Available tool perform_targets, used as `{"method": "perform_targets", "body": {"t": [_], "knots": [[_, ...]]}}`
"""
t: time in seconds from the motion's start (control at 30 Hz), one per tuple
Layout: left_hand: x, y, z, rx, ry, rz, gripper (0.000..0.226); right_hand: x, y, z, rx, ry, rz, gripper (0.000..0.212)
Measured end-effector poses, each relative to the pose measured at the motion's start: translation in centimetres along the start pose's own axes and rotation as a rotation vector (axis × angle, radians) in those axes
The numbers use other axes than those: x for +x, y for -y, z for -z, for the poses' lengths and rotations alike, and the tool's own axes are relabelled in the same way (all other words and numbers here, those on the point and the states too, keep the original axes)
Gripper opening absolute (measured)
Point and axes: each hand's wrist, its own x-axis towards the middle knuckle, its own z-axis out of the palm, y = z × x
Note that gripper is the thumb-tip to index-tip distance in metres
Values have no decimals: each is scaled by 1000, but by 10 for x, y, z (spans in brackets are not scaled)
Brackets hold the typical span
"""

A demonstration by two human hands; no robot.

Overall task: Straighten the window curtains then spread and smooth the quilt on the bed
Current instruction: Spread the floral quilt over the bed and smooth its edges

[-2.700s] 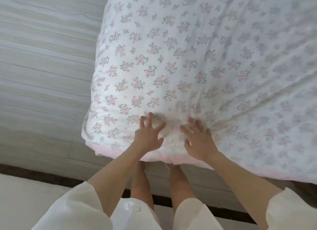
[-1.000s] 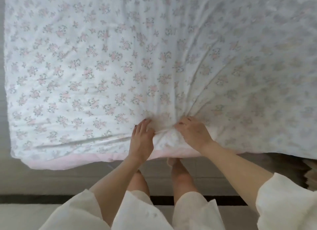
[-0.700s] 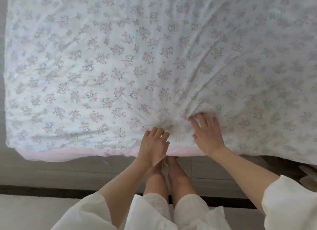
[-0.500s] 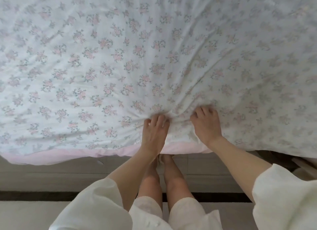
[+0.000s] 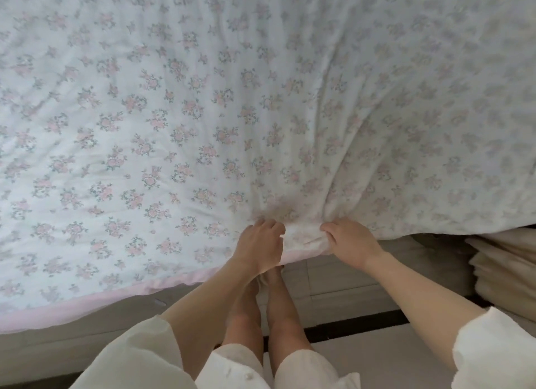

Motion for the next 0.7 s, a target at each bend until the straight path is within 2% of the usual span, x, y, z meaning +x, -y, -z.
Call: {"method": "perform_targets", "body": {"t": [0.13, 0.3, 0.4, 0.5, 0.6, 0.7], "knots": [[28, -12, 26, 95, -183, -52, 33, 0, -19, 19, 44, -214, -55, 37], [80, -46, 65, 146, -185, -7, 48, 17, -60, 65, -13, -366, -92, 50], [106, -69, 76, 152, -157, 15, 54, 33, -85, 86, -104, -316, -108, 60], [135, -91, 73, 196, -160, 40, 63, 56, -119, 100, -368, -203, -38, 72], [159, -113, 56, 183, -125, 141, 73, 75, -153, 112, -456, -134, 73, 57], [171, -147, 22, 233, -76, 251, 72, 73, -186, 111, -265, -215, 250, 31]]}}
